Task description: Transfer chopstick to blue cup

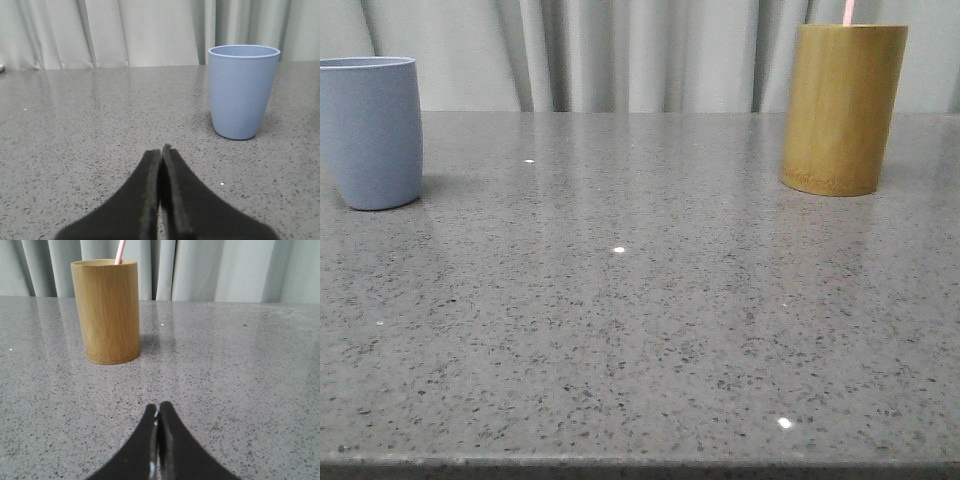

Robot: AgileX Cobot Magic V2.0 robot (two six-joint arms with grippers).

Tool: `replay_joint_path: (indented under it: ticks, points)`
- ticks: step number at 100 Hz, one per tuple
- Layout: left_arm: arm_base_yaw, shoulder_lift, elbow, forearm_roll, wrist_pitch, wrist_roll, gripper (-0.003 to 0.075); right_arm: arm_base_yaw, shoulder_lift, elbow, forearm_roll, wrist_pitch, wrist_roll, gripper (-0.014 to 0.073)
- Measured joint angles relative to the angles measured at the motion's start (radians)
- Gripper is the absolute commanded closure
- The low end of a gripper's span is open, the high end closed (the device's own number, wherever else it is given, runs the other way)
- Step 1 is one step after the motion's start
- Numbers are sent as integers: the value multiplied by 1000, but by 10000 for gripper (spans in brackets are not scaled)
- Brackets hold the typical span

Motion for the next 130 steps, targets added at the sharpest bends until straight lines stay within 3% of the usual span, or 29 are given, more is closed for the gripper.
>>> replay_joint_path:
  ticks: [67, 105, 118, 130]
  points:
    - [0, 0, 0, 0, 0, 0, 739, 0, 0, 0, 0, -5, 0, 662]
    - [0, 0, -22, -40, 5, 0, 739, 0, 0, 0, 0, -183, 2, 662]
    - [0, 0, -106, -79, 32, 0, 739, 0, 0, -78, 0, -73, 10, 662]
    - [0, 66, -235, -109, 144, 0, 739, 0, 0, -212, 0, 97, 10, 662]
